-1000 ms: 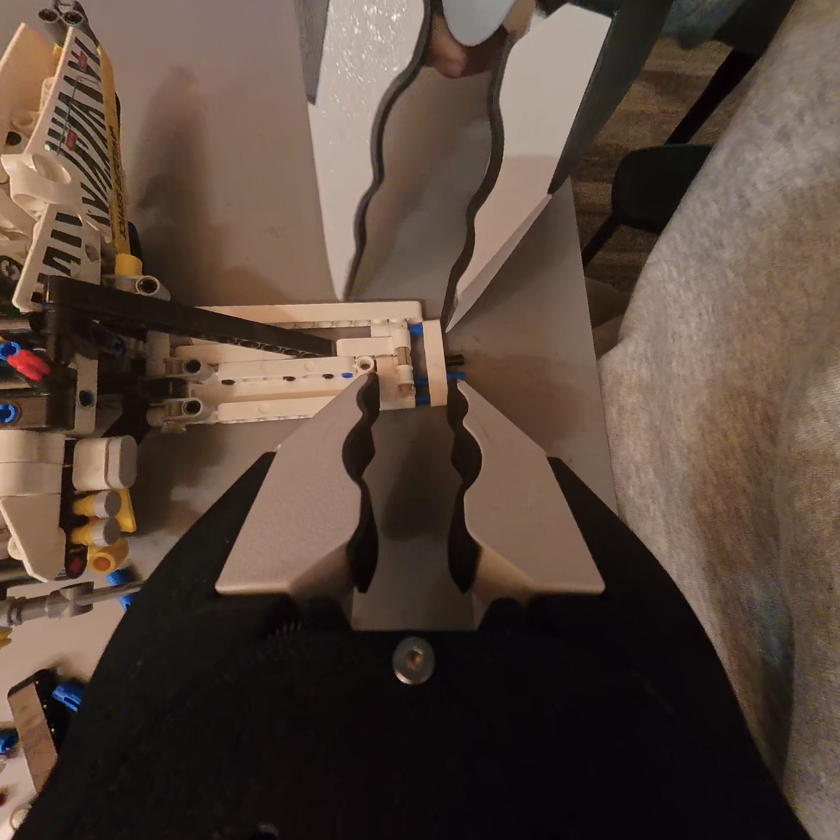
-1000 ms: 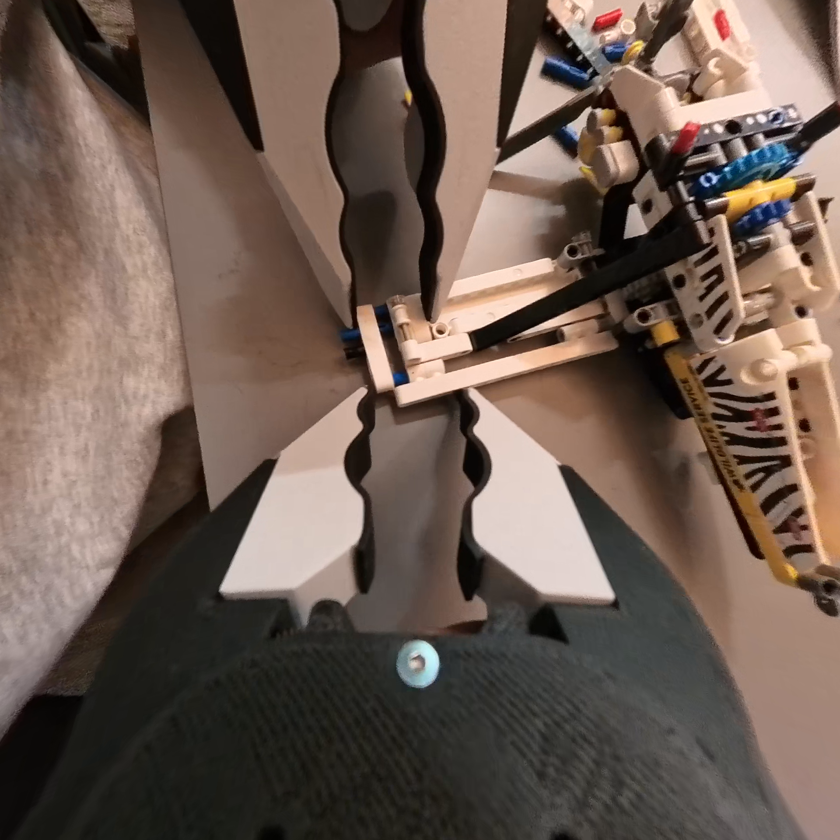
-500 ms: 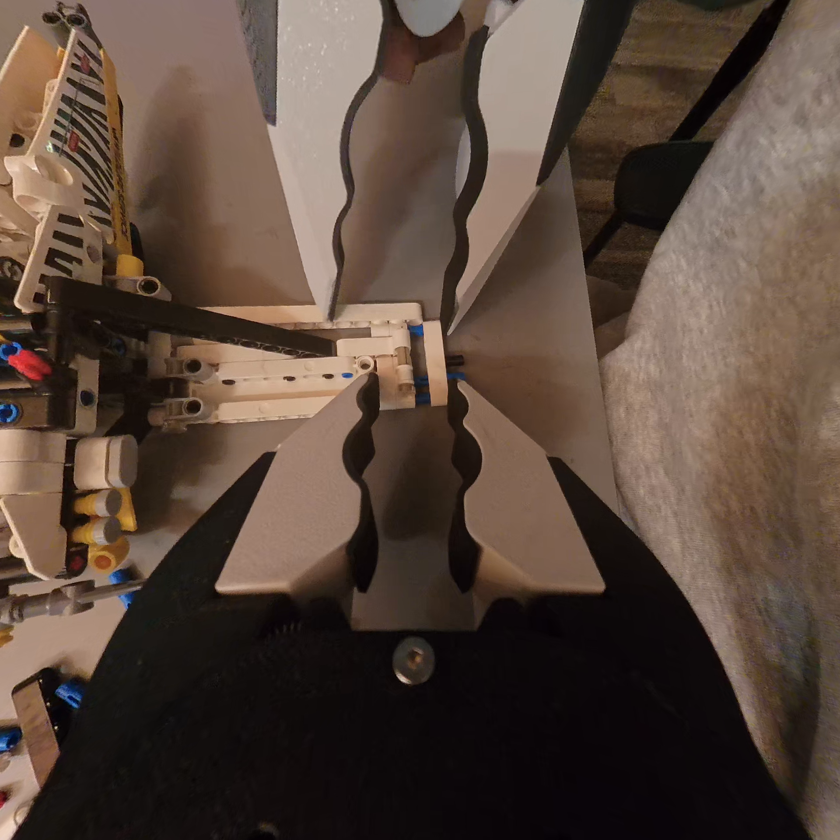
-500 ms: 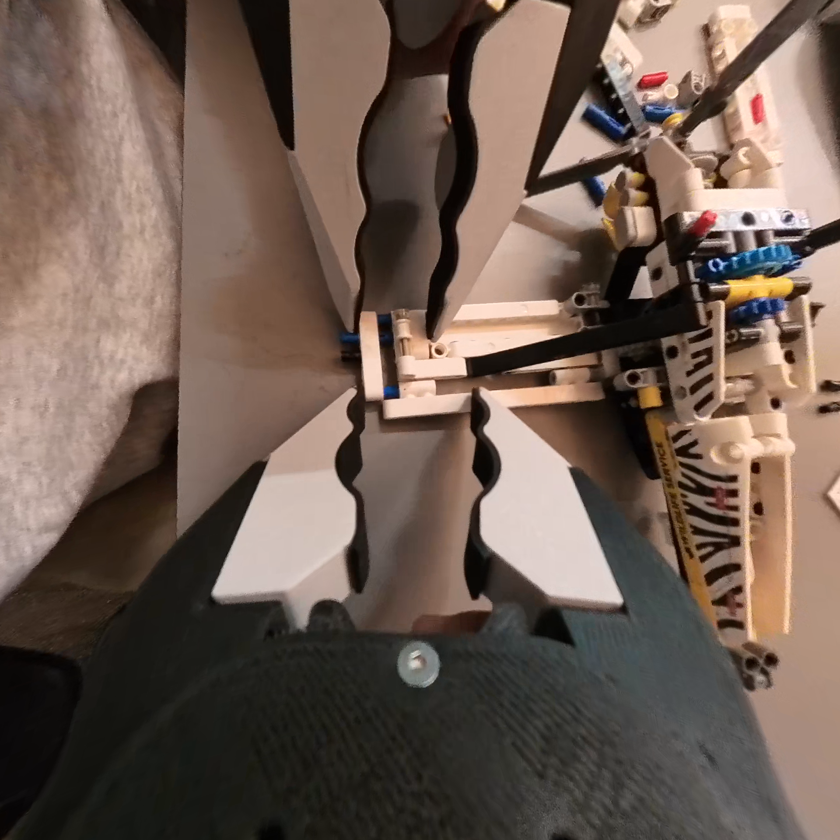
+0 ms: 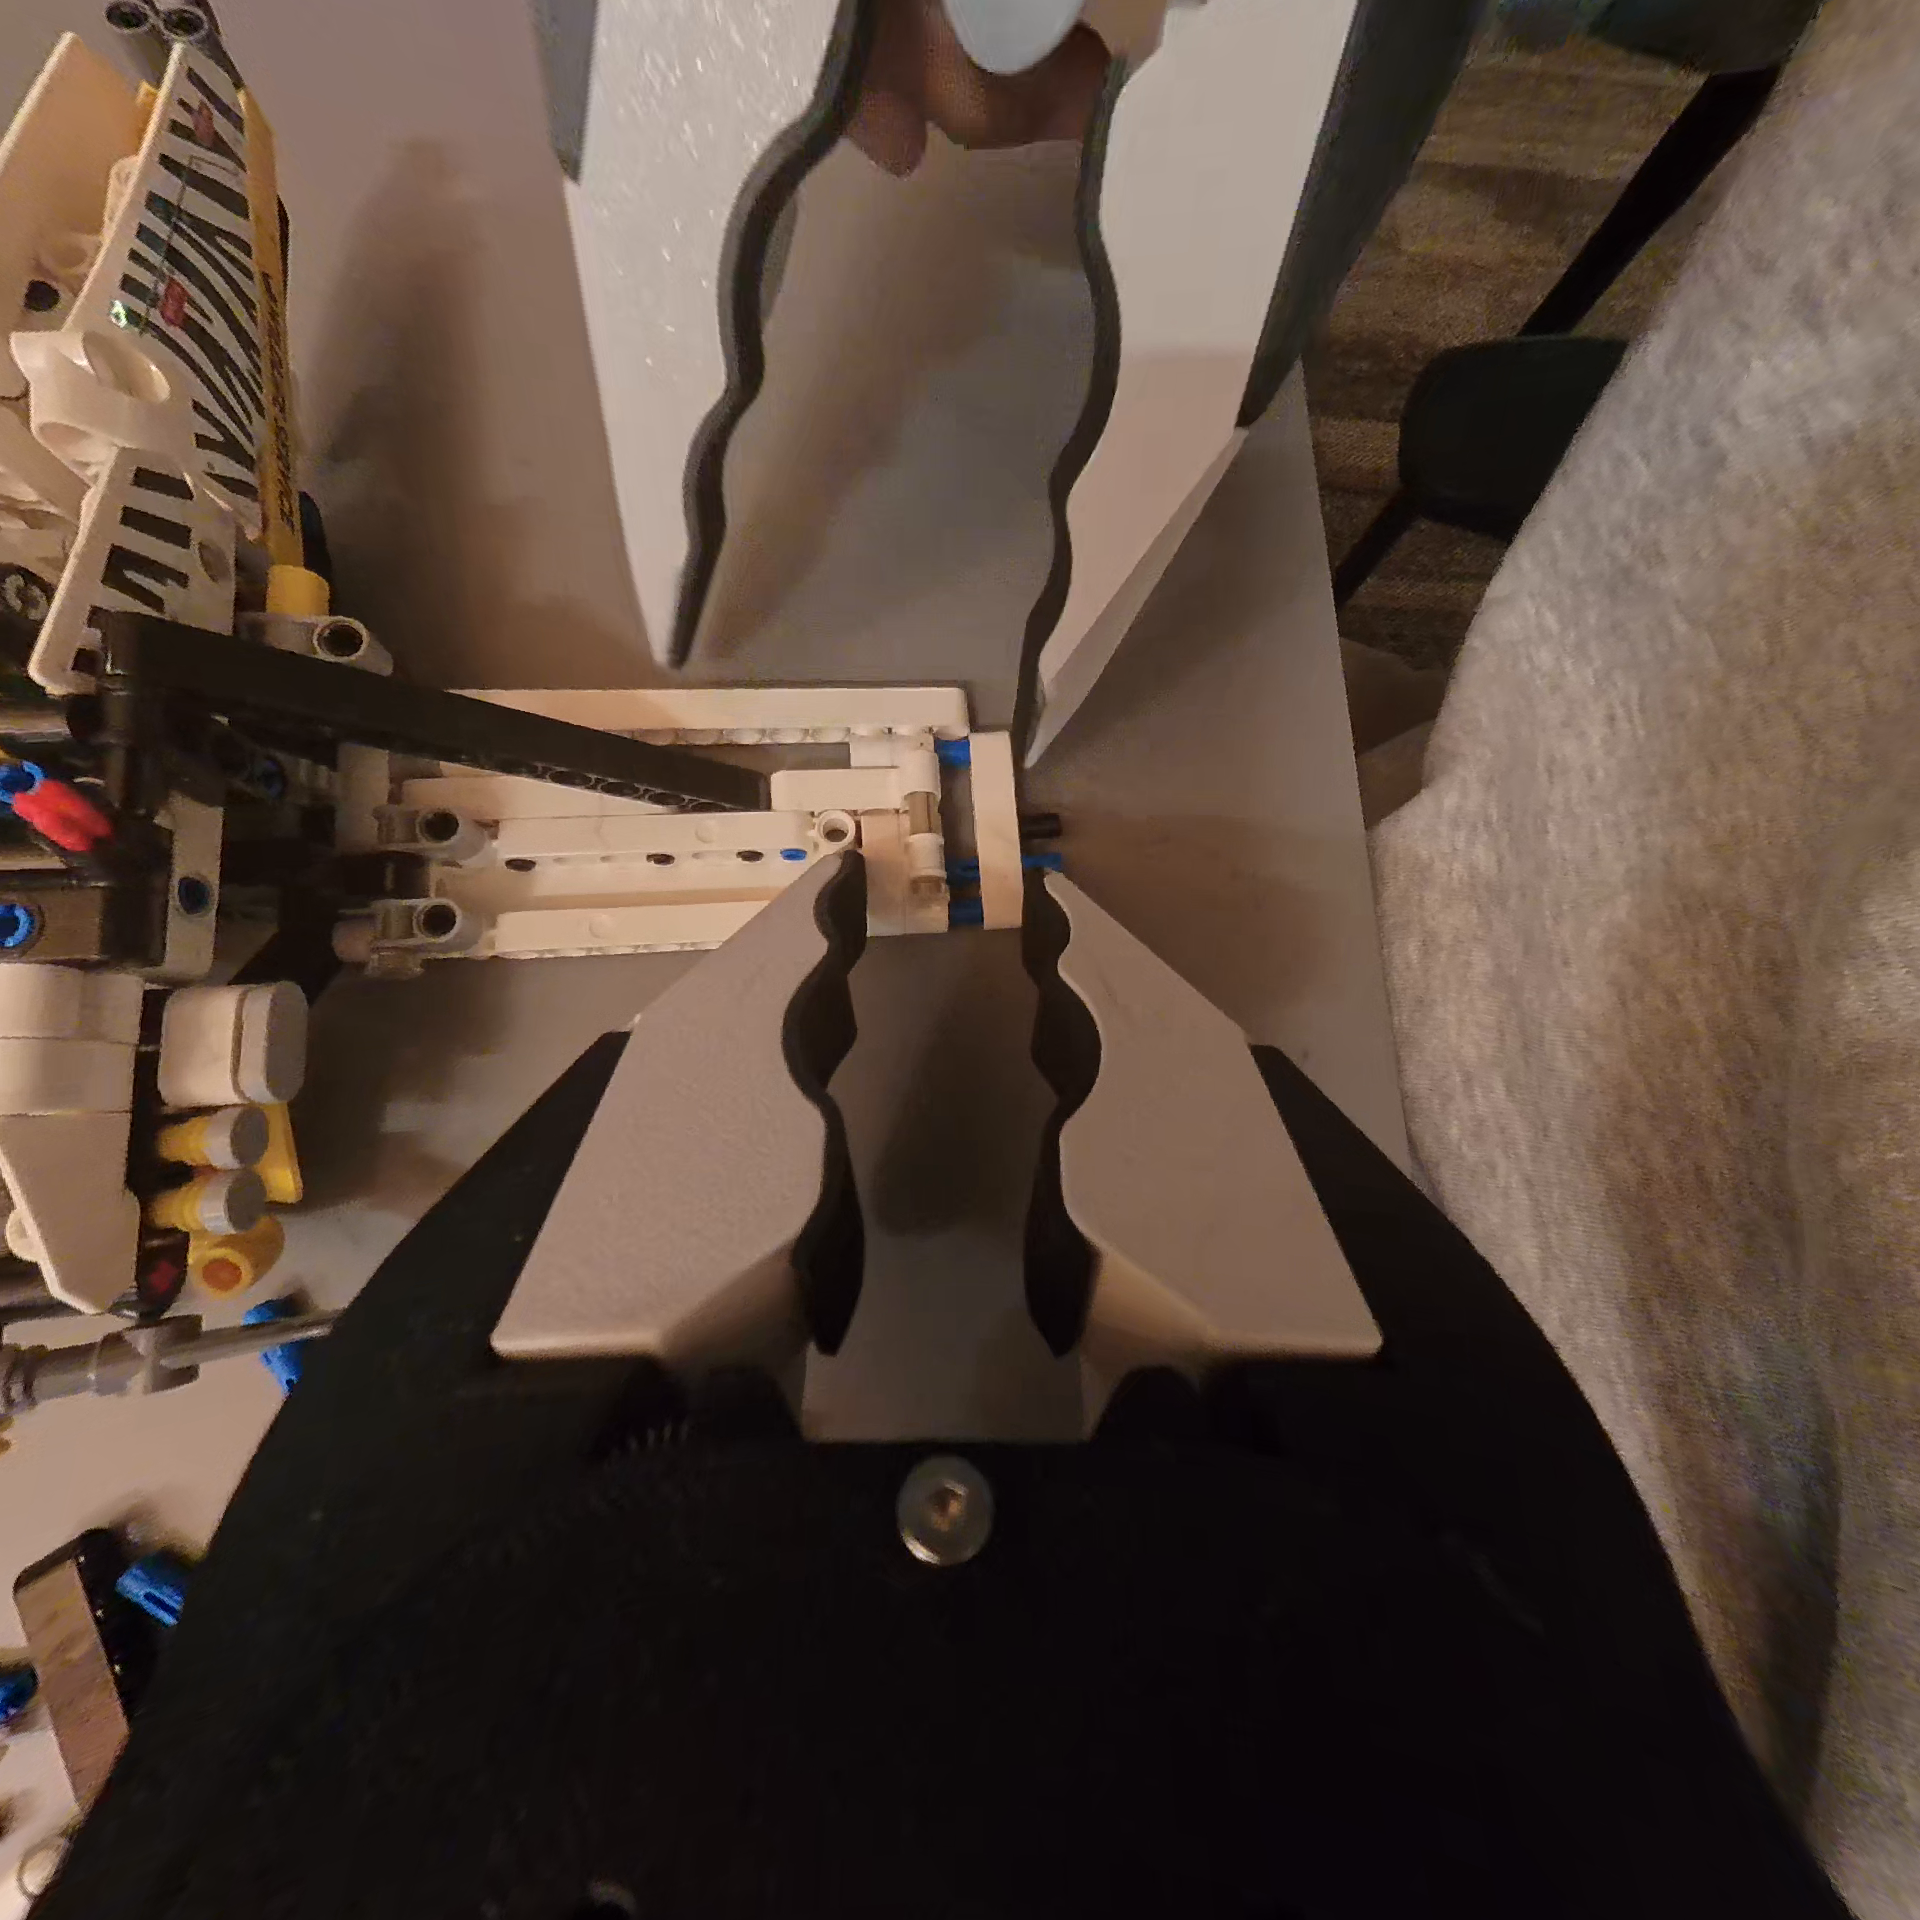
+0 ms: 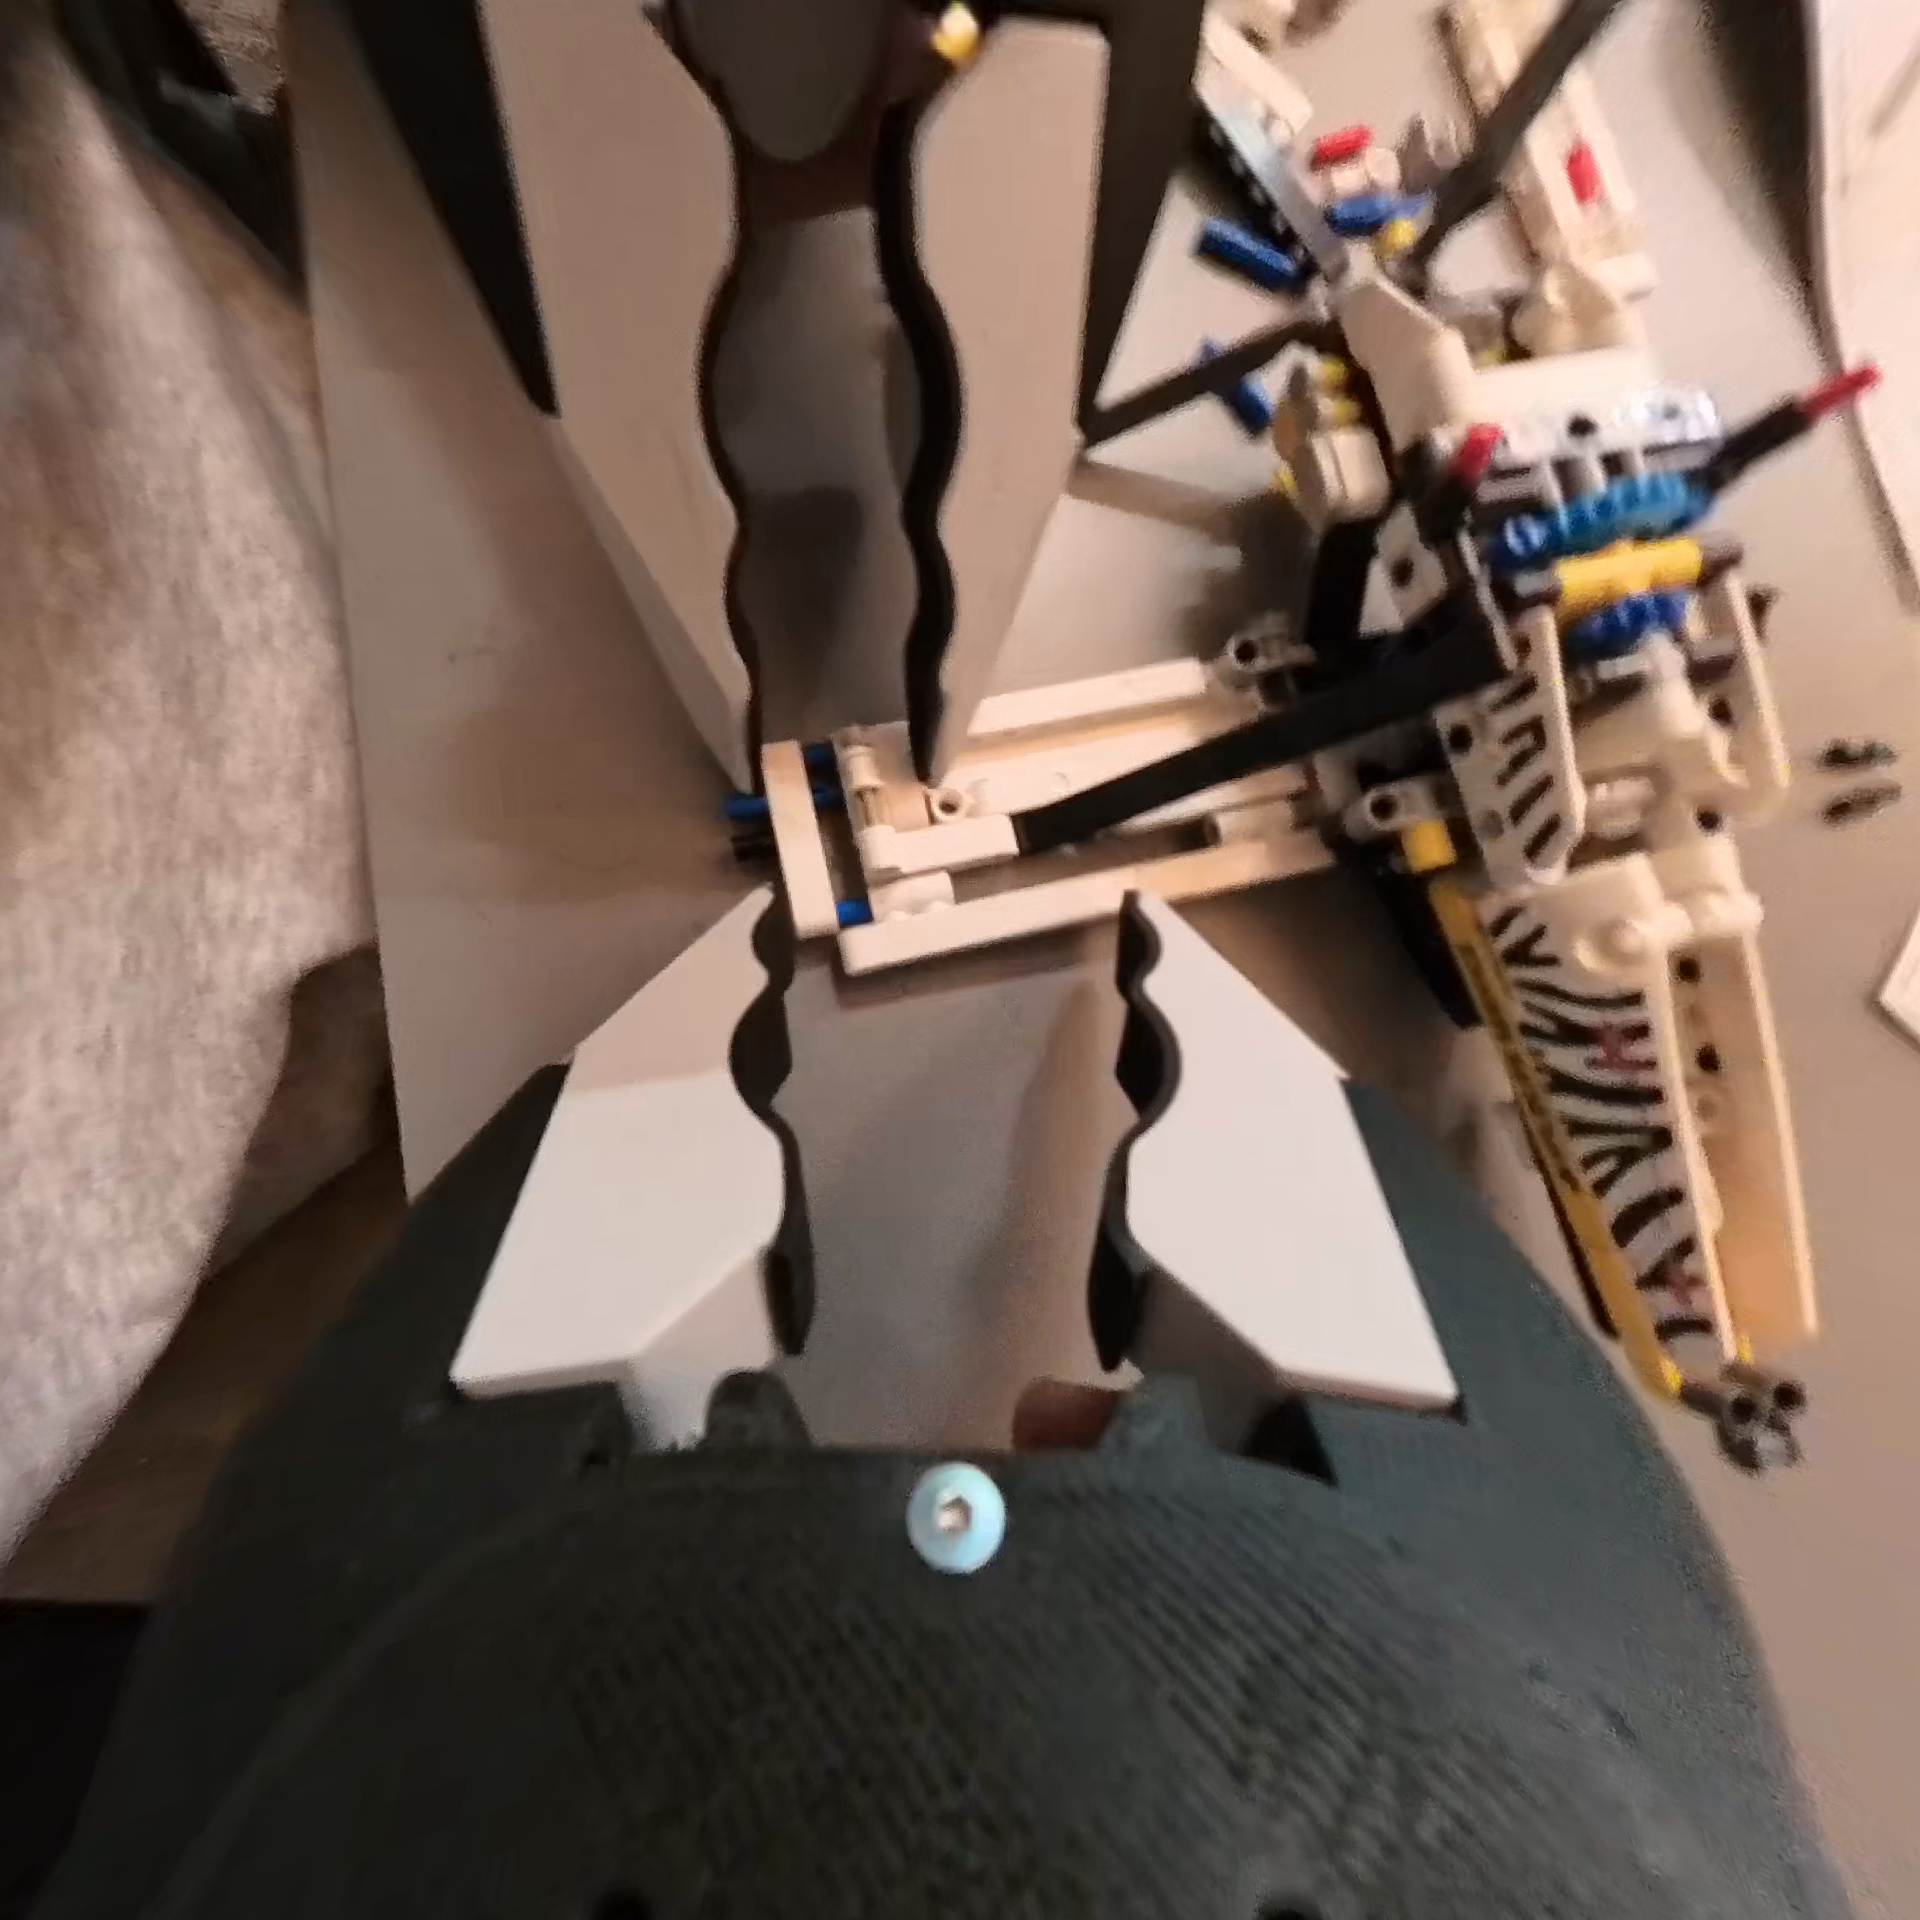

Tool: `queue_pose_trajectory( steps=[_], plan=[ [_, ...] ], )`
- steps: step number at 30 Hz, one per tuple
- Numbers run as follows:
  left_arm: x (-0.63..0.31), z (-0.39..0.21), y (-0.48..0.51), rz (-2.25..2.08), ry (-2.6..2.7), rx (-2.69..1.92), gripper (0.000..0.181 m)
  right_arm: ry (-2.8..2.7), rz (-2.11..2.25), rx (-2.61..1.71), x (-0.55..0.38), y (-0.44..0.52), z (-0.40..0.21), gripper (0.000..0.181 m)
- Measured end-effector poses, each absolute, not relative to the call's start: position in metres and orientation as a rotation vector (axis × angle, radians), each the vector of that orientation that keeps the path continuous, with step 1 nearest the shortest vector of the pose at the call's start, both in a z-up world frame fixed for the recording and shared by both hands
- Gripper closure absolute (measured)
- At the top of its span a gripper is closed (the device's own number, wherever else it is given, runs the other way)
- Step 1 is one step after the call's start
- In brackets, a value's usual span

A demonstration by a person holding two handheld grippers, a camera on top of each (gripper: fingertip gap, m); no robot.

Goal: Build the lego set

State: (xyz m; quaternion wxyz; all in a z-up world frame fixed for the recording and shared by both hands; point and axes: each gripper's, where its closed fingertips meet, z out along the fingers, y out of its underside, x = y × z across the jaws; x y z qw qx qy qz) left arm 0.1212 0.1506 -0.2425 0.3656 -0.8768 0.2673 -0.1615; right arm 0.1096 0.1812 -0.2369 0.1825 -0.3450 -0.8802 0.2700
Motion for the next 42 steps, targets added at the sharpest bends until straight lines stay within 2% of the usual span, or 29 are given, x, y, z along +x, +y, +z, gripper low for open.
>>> queue_pose_trajectory(
  steps=[10,42],
  plan=[
    [0.122,-0.243,0.151,-0.418,0.687,-2.255,0.152,-2.493,0.841,-1.089,0.118,0.178,-0.244,0.133],
    [0.132,-0.242,0.158,-0.387,0.7,-2.242,0.152,-2.607,0.723,-1.06,0.131,0.182,-0.245,0.144]
  ],
)
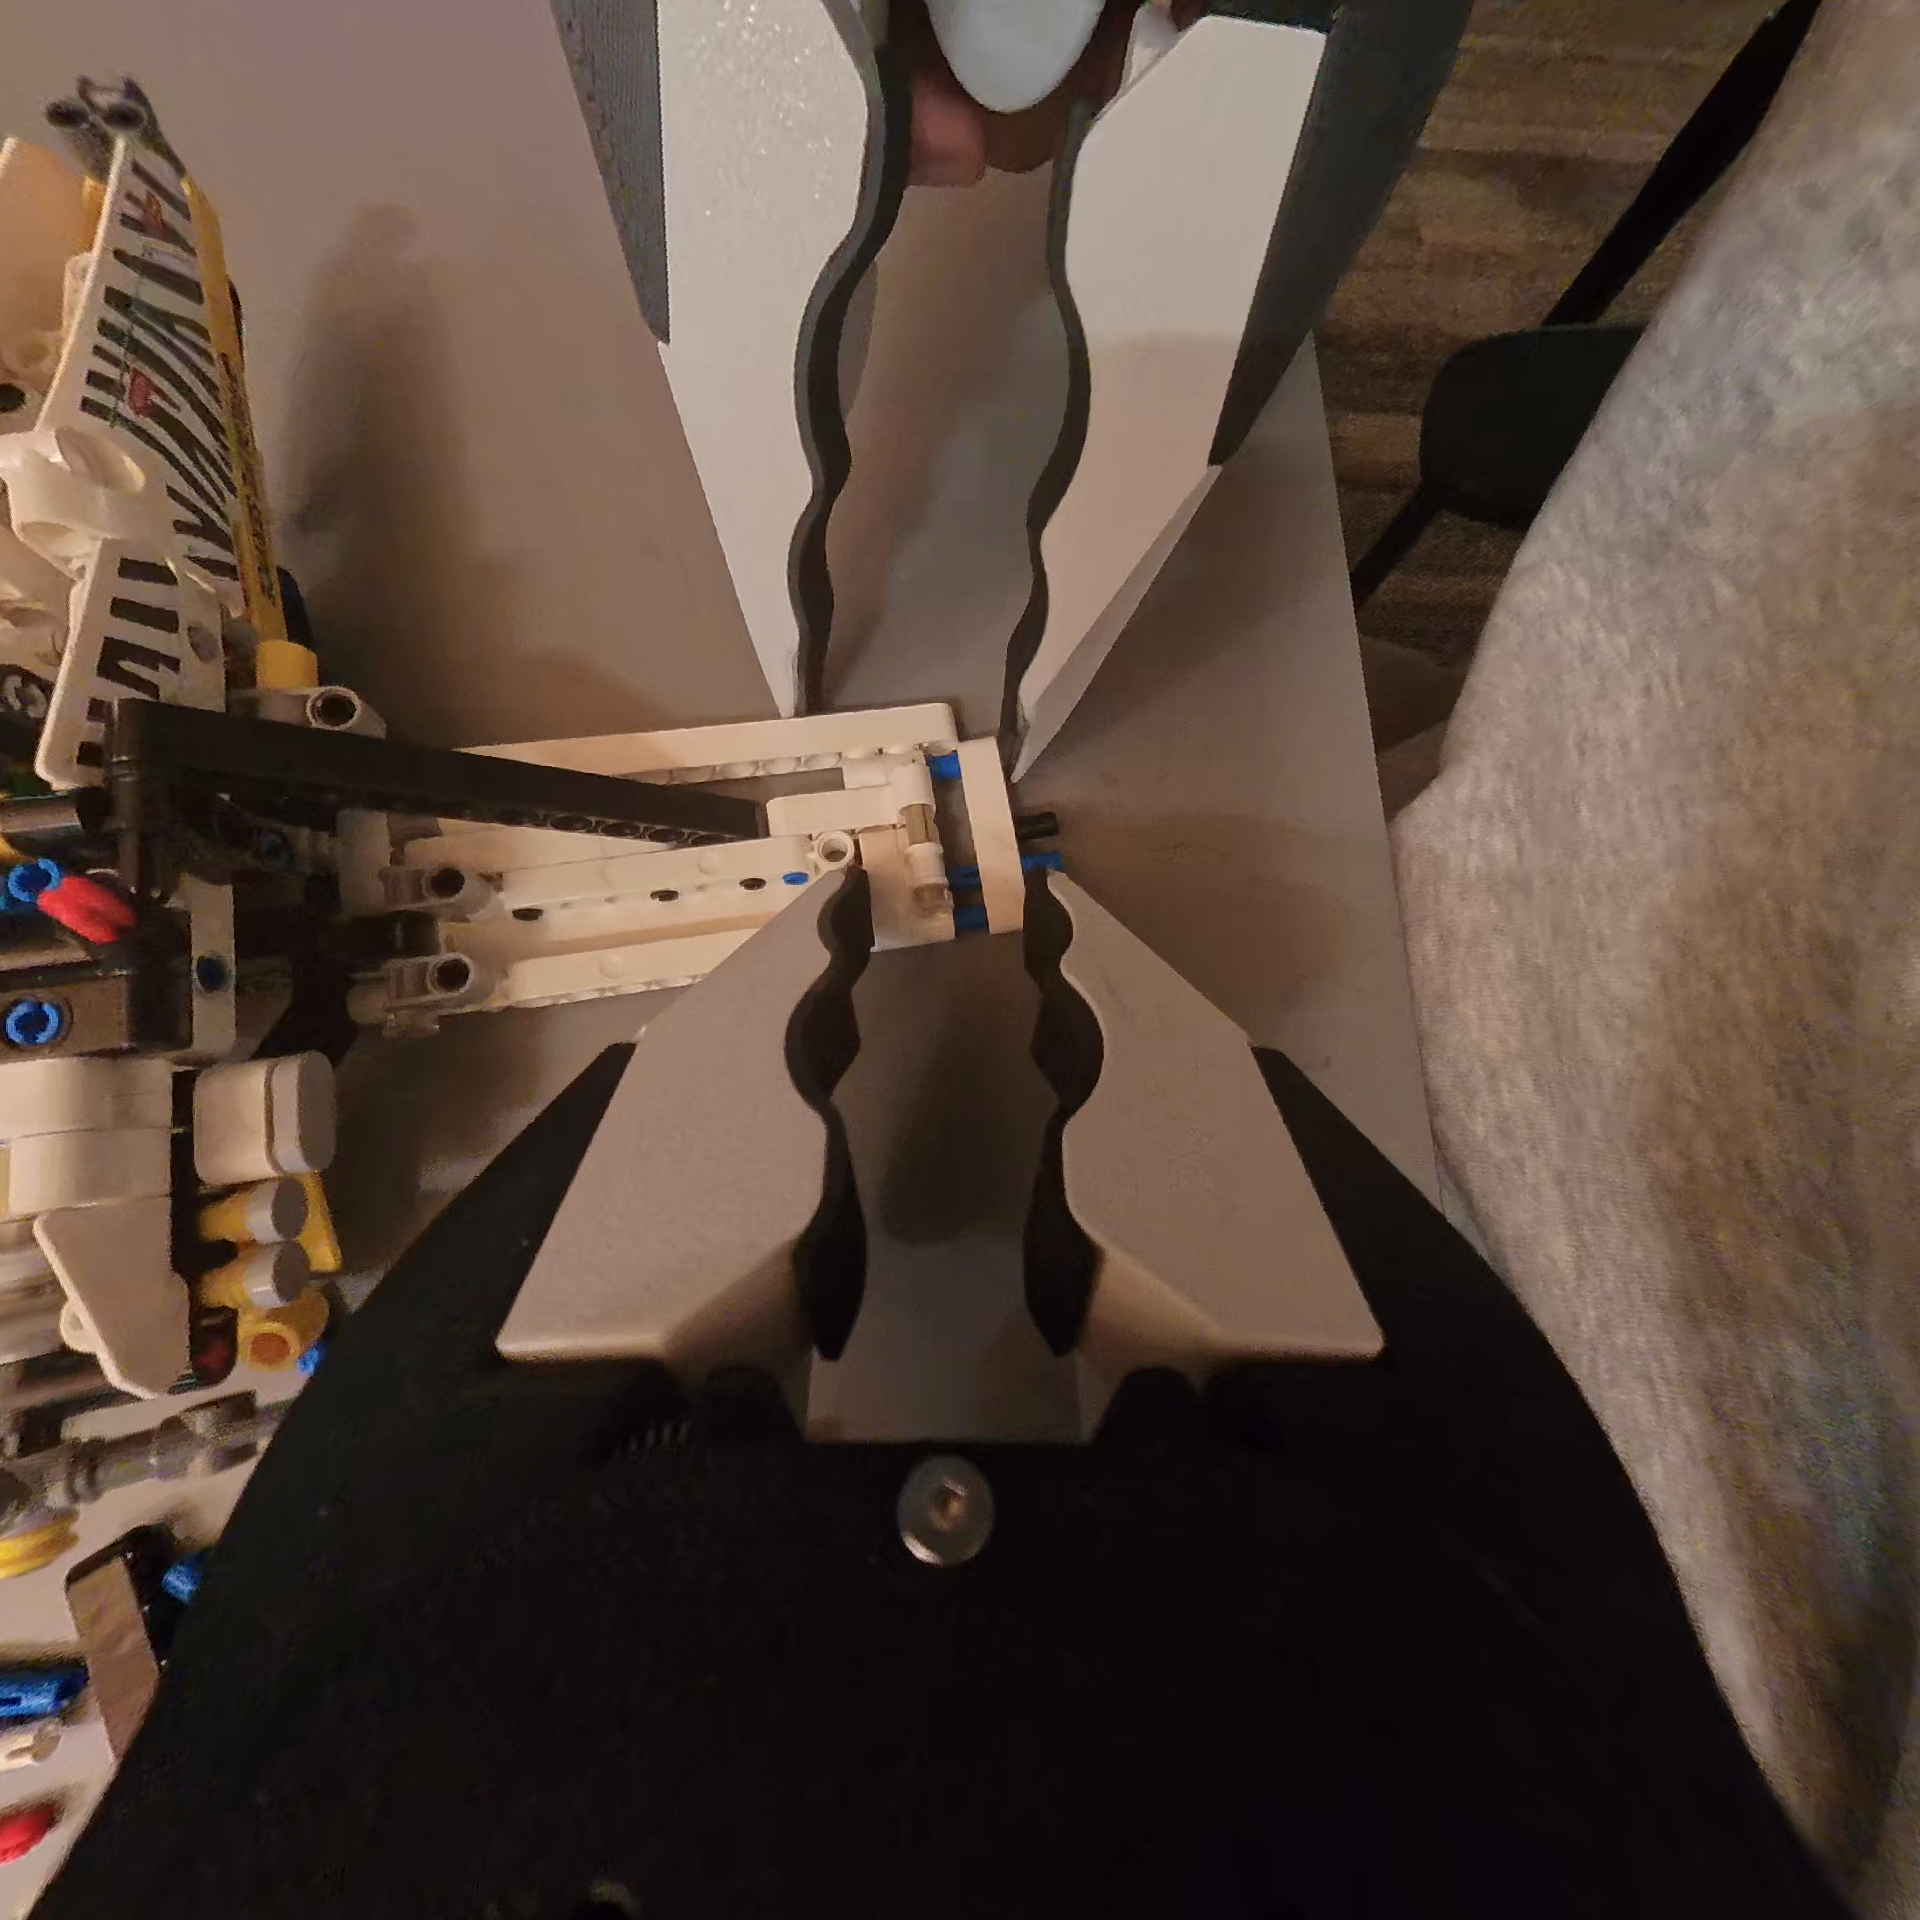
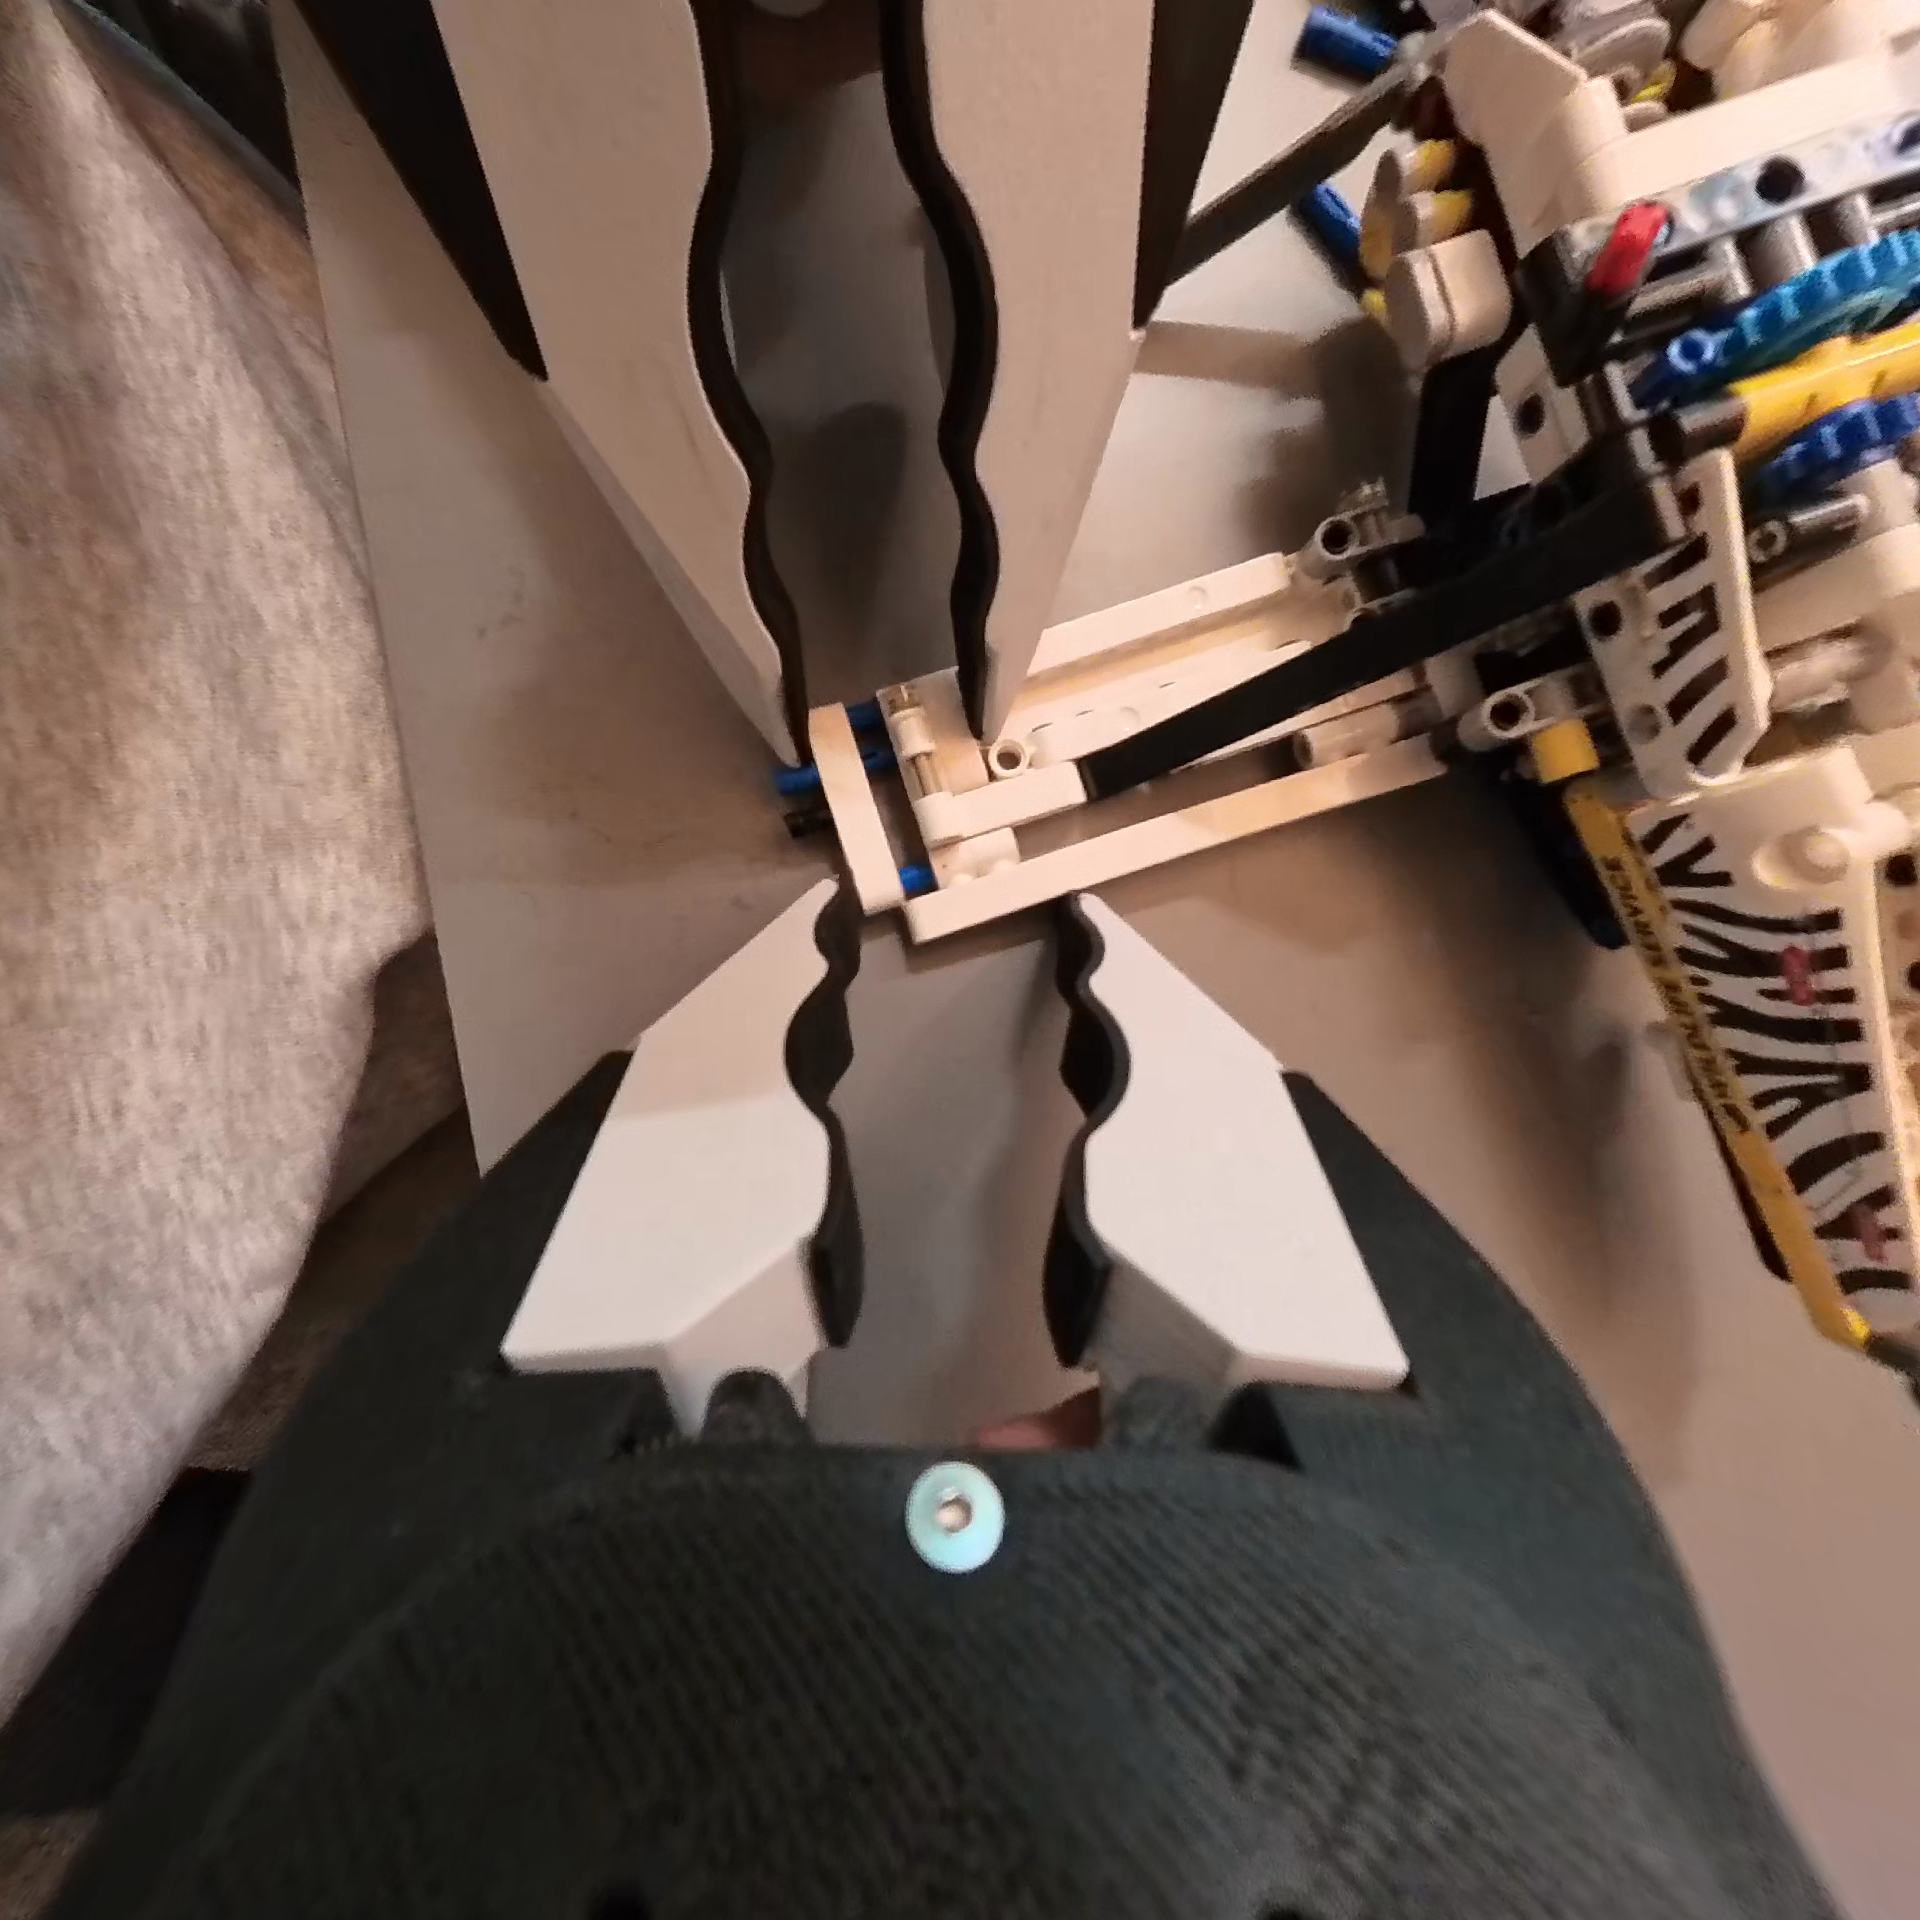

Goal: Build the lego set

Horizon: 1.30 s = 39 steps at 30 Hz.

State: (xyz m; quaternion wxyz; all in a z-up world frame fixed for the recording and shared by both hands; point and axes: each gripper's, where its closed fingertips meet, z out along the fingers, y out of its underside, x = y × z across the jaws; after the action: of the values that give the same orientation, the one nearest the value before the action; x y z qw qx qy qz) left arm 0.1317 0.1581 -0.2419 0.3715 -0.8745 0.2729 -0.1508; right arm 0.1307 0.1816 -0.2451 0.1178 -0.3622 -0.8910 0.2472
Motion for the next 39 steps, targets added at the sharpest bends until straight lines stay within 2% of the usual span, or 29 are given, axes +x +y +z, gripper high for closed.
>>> queue_pose_trajectory(
  steps=[3,10,14,15,17,18,20,28,34,39],
  plan=[
    [0.133,-0.243,0.159,-0.38,0.691,-2.243,0.152,-2.594,0.723,-1.07,0.132,0.182,-0.245,0.149],
    [0.135,-0.242,0.16,-0.356,0.689,-2.24,0.152,-2.558,0.764,-1.116,0.135,0.184,-0.245,0.148],
    [0.137,-0.243,0.158,-0.389,0.656,-2.258,0.146,-2.529,0.79,-1.151,0.136,0.185,-0.245,0.149],
    [0.135,-0.243,0.159,-0.377,0.639,-2.26,0.137,-2.522,0.779,-1.149,0.136,0.186,-0.245,0.15],
    [0.128,-0.245,0.159,-0.316,0.612,-2.27,0.142,-2.492,0.762,-1.117,0.135,0.19,-0.245,0.181],
    [0.128,-0.244,0.159,-0.306,0.602,-2.267,0.151,-2.502,0.795,-1.12,0.137,0.187,-0.245,0.181],
    [0.127,-0.245,0.16,-0.289,0.593,-2.272,0.155,-2.513,0.8,-1.135,0.139,0.185,-0.245,0.181],
    [0.129,-0.245,0.162,-0.291,0.58,-2.273,0.153,-2.376,0.901,-1.247,0.138,0.186,-0.243,0.181],
    [0.128,-0.245,0.163,-0.255,0.585,-2.27,0.151,-2.147,1.013,-1.331,0.133,0.182,-0.225,0.165],
    [0.126,-0.245,0.161,-0.205,0.566,-2.272,0.143,-1.94,1.143,-1.387,0.137,0.178,-0.209,0.162]
  ],
)
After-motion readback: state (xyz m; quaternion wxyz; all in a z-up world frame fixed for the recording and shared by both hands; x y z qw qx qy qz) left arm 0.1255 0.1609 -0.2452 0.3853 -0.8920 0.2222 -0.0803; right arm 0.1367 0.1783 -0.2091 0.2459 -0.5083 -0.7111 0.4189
